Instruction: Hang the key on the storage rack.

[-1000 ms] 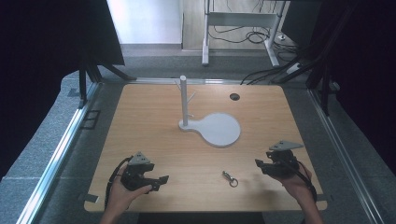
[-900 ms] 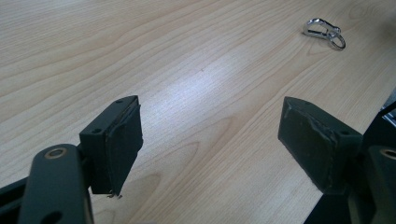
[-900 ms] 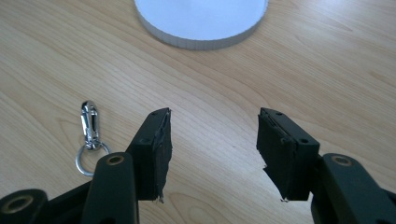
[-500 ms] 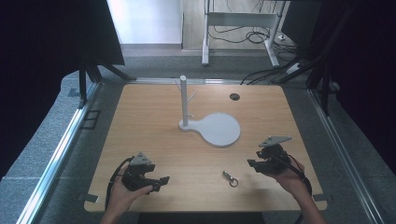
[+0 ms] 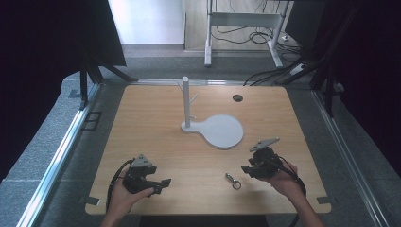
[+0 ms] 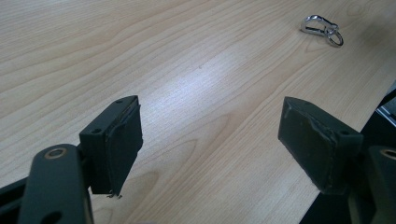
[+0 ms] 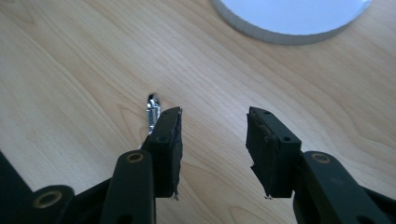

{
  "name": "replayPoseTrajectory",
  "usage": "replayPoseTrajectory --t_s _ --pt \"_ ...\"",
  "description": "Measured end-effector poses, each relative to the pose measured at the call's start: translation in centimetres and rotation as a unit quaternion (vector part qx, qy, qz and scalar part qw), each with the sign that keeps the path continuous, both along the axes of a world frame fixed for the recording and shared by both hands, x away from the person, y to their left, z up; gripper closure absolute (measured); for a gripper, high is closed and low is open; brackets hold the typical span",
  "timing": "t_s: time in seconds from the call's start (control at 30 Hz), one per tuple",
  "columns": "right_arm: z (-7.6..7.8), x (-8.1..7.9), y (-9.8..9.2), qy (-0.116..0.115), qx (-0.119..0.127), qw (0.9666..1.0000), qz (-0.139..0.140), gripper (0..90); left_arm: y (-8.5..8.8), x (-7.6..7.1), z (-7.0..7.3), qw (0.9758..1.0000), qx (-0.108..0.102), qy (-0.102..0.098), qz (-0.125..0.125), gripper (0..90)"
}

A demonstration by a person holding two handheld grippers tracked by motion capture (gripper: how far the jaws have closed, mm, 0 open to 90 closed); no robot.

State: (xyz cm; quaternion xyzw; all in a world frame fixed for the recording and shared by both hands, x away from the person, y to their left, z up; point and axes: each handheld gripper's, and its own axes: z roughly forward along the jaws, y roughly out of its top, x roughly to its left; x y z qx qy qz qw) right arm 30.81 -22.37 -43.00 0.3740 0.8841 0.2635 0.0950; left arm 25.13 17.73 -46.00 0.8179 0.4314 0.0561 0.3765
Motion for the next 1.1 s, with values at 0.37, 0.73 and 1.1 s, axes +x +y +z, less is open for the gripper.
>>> replayPoseTrajectory --t_s 0.37,0.73,1.1 --pt "-1.5 -0.1 2.2 0.035 -0.021 0.9985 0.038 59.4 -0.2 0.1 -0.2 1.0 0.004 0.002 -0.003 22.4" --pt "-2.5 0.1 3.5 0.055 -0.033 0.9967 0.05 64.4 -0.2 0.1 -0.2 1.0 0.004 0.004 -0.005 22.4" --pt "-3.6 0.2 4.2 0.064 -0.045 0.9954 0.056 65.6 -0.5 0.0 -0.3 0.9999 0.005 0.003 -0.009 22.4"
